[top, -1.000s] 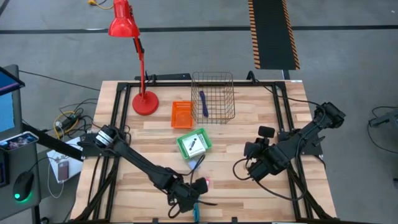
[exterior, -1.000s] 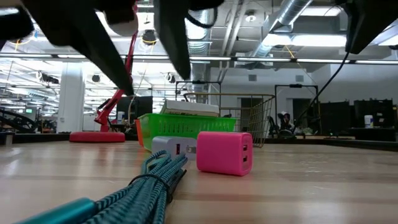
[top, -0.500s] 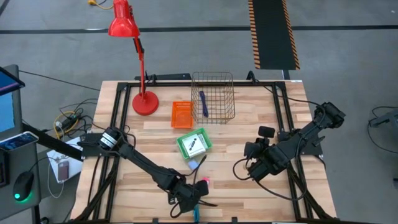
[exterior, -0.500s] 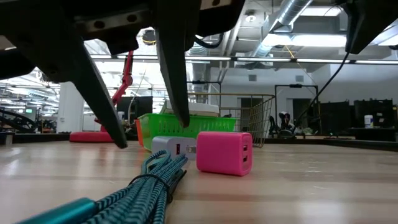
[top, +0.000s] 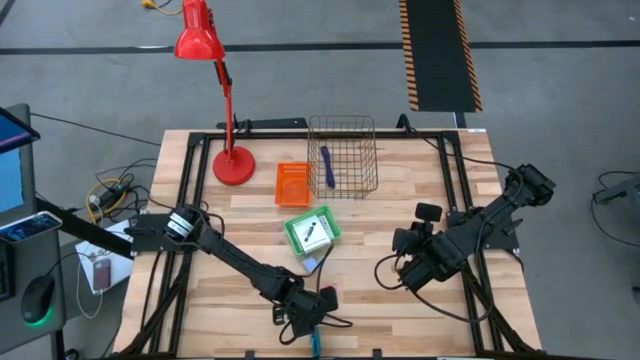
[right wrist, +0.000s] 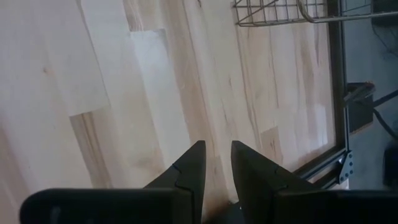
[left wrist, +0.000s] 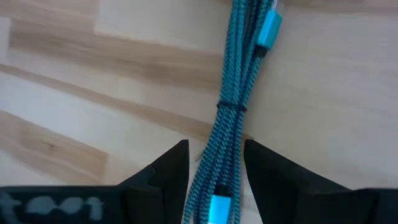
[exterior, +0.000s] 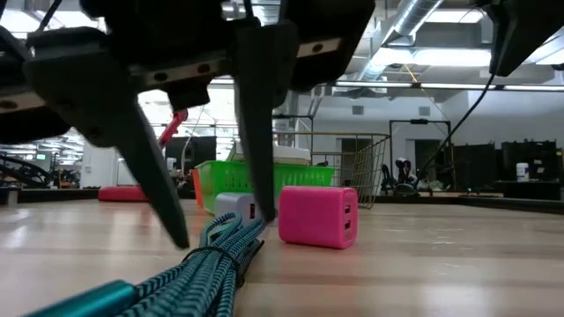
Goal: Pick and place items into bin
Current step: Put the blue green charger cord into the wire basket
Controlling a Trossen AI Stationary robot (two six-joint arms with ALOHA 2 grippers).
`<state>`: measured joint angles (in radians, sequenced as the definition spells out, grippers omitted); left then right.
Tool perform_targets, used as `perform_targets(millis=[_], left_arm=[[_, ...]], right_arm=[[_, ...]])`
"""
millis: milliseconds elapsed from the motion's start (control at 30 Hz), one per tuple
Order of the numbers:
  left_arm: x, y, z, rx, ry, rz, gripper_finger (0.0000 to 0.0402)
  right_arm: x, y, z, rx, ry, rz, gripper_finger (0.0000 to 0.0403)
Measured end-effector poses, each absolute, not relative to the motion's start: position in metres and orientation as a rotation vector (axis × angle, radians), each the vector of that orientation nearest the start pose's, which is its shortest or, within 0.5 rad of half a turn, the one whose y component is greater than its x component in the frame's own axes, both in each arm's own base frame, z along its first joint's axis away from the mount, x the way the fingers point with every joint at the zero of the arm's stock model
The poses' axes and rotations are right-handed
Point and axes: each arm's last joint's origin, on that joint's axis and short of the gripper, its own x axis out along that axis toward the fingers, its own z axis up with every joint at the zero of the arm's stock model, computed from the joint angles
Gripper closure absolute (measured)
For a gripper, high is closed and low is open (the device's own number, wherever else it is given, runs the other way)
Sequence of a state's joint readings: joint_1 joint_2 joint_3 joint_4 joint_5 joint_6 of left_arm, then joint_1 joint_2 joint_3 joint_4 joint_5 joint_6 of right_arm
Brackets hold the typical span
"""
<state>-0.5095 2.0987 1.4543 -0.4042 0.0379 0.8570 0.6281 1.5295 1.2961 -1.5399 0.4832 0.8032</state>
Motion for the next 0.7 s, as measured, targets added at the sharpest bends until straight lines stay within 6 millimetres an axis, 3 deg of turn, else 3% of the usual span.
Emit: perform_targets(millis=[500, 700], left_arm=[[0.377, -0.213, 0.149, 0.98, 0.76, -0.948, 0.0258], [0.382, -0.214, 0.135, 0.939, 0.769, -0.982, 0.0258]], right_arm=[[0.204, 0.132, 0.277, -0.273, 1.373, -0.466, 0.0333], [0.205, 0.132, 0.277, -0.268, 1.369, -0.463, 0.0333]])
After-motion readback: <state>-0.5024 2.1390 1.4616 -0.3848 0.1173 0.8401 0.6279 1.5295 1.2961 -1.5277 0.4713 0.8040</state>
